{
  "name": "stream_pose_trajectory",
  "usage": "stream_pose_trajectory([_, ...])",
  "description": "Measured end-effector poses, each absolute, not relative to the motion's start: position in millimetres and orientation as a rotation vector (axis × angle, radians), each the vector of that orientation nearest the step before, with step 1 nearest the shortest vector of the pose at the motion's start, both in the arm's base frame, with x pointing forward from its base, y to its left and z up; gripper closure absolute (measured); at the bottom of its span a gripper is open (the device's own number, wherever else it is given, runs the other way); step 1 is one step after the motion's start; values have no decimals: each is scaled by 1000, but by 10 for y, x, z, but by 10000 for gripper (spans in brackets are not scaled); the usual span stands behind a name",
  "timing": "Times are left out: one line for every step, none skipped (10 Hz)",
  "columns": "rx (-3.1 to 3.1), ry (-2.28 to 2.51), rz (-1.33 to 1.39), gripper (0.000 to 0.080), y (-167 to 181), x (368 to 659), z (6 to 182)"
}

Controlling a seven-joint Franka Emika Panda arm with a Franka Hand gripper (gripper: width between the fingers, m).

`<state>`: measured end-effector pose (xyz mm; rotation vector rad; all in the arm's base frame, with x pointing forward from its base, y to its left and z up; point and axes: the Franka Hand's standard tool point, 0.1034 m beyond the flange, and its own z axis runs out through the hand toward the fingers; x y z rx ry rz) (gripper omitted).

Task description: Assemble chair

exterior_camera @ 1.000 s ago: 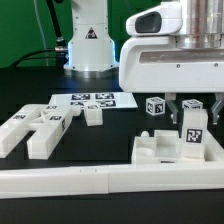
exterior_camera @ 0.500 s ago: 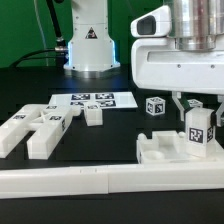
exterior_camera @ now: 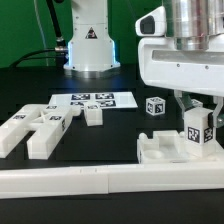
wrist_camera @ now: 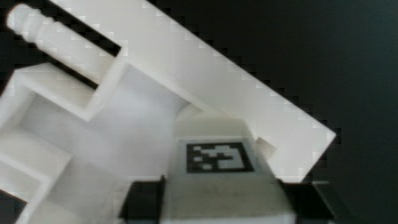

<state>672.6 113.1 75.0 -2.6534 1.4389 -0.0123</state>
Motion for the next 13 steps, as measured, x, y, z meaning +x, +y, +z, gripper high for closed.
stream_pose_trajectory([-2678,1393,-16,317,1130,6727,750])
stream_pose_trajectory([-2704,1342,-19,317,1129,6727,751])
stream_pose_trajectory([-2765,1217,-29,180,1137,6726,752])
stream_pose_trajectory([-2823,1076,-39,180,1149,6725,752])
stream_pose_trajectory([-2867,961,-49,154,1166,6726,753])
stream_pose_trajectory([-2919,799,-62,154,1178,6725,752])
stream_pose_trajectory([-2960,670,-74,151,1181,6727,755])
stream_pose_trajectory([-2986,554,-84,151,1177,6741,767])
stream_pose_trajectory([-3017,396,-96,151,1174,6748,774])
stream_pose_trajectory([-3044,255,-106,151,1164,6752,776])
stream_pose_trajectory([-3071,46,-117,151,1143,6754,775])
stream_pose_trajectory([-3074,-51,-121,151,1142,6754,774])
stream_pose_trajectory([-3076,-120,-123,151,1141,6754,773])
